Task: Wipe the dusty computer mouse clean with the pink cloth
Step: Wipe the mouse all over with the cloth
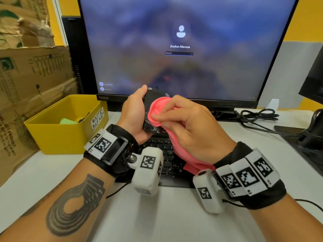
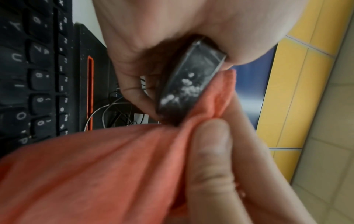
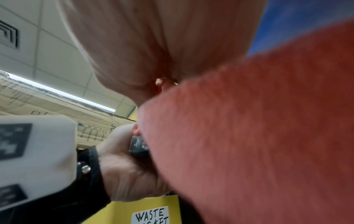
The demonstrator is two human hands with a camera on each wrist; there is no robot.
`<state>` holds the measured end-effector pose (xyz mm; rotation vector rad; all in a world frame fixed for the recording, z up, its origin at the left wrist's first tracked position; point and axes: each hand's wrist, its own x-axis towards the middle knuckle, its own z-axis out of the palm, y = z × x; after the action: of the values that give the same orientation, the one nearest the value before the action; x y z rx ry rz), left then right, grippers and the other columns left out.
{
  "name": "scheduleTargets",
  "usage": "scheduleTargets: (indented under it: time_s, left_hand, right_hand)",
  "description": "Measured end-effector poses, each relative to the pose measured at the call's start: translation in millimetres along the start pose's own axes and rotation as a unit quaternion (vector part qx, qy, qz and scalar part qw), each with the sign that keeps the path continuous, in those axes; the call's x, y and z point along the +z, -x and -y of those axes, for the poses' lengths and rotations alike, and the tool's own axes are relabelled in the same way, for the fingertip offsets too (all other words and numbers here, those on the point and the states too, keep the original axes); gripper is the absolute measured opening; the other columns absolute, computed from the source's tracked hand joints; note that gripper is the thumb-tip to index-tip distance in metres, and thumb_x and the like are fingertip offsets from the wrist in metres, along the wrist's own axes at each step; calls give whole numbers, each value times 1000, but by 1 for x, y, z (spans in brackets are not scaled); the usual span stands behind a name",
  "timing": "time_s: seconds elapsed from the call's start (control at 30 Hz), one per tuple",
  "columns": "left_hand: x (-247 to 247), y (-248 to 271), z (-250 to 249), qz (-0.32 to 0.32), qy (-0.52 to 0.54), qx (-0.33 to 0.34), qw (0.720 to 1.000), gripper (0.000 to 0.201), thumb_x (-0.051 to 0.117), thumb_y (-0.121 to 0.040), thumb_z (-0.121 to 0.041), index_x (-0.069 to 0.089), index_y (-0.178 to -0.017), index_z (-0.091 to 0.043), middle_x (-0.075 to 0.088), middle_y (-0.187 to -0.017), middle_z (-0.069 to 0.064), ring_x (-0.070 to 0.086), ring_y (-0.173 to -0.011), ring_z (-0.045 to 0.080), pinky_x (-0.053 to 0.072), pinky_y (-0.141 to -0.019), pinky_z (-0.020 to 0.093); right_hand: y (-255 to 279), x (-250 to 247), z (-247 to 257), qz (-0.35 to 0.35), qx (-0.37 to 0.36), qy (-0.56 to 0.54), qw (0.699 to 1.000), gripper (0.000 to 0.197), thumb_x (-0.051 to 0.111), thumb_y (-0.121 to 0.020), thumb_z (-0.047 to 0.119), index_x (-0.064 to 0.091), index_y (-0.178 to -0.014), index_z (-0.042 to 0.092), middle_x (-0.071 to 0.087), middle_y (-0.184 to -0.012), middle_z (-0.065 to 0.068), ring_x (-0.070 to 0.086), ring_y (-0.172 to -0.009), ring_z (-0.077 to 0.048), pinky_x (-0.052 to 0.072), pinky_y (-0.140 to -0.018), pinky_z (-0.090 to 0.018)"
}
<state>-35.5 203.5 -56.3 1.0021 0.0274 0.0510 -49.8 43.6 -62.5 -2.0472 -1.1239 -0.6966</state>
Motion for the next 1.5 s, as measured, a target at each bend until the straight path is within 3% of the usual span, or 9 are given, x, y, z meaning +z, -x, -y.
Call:
scheduleTargets:
  time_s: [0.2, 0.27, 0.37, 0.53, 0.63, 0.87, 0.97, 1.1, 1.5]
  left_hand:
    - [6, -1, 14, -4, -22, 10, 1000, 47, 52, -104, -44, 71, -110, -2, 69, -100, 21, 68, -92, 34, 54, -89, 47]
    - [9, 1, 15, -11, -38, 4, 999, 42, 54, -104, -43, 70, -92, -6, 69, -86, 17, 69, -79, 32, 55, -82, 44]
    - [6, 0, 10, -17, -44, 23, 999, 41, 51, -105, -42, 71, -94, -8, 71, -84, 14, 69, -75, 29, 55, -72, 37]
    - [12, 4, 14, -13, -37, 16, 999, 44, 52, -104, -45, 69, -107, -4, 66, -102, 23, 67, -93, 35, 54, -89, 49]
    - [11, 4, 14, -13, -38, 12, 999, 43, 53, -105, -43, 68, -87, -7, 69, -77, 14, 69, -72, 29, 57, -70, 37]
    - [12, 4, 14, -21, -31, 6, 999, 47, 54, -104, -47, 69, -105, -3, 68, -91, 20, 68, -84, 34, 54, -82, 46]
    - [11, 4, 14, -21, -24, -2, 999, 45, 55, -104, -47, 69, -100, -4, 70, -79, 14, 68, -73, 31, 57, -69, 37]
    - [9, 3, 11, -20, -2, -10, 1000, 55, 51, -104, -52, 69, -121, -3, 71, -101, 18, 70, -85, 32, 59, -73, 38]
    - [8, 4, 9, 13, 45, -42, 998, 58, 44, -105, -57, 66, -123, -6, 67, -93, 14, 66, -75, 29, 57, -67, 36]
  right_hand:
    - [-3, -7, -9, -63, 24, 9, 998, 20, 79, -81, 4, 85, -93, 19, 79, -93, 7, 72, -89, -5, 54, -89, -23]
    - [-3, -3, -4, -60, 4, -1, 998, 20, 79, -80, 2, 85, -90, 18, 79, -91, 6, 71, -87, -4, 53, -88, -18]
    - [1, -1, 0, -31, -7, 1, 1000, 19, 80, -79, 3, 85, -88, 19, 79, -90, 7, 71, -84, -3, 52, -86, -16]
    - [-3, -11, -9, -78, 30, 21, 996, 22, 80, -78, 1, 85, -87, 21, 80, -89, 8, 72, -86, -4, 48, -88, -10]
    - [-2, -2, 2, -52, -1, 10, 999, 20, 79, -78, 2, 85, -86, 20, 79, -88, 7, 72, -84, -7, 52, -86, -17]
    - [-1, -11, -3, -70, 22, 35, 997, 22, 80, -73, -2, 84, -79, 19, 72, -81, 20, 66, -80, 6, 43, -82, -2]
    - [-2, 0, 9, -37, -5, 28, 999, 18, 80, -77, 4, 85, -83, 20, 76, -85, 12, 68, -78, -2, 51, -81, -15]
    - [1, -11, -1, -17, 13, 37, 999, 21, 80, -76, 4, 84, -80, 24, 77, -83, 8, 70, -77, -7, 54, -81, -22]
    - [4, -27, -9, -12, 50, 62, 997, 24, 82, -76, 6, 83, -78, 30, 67, -73, 21, 60, -71, 5, 45, -76, -11]
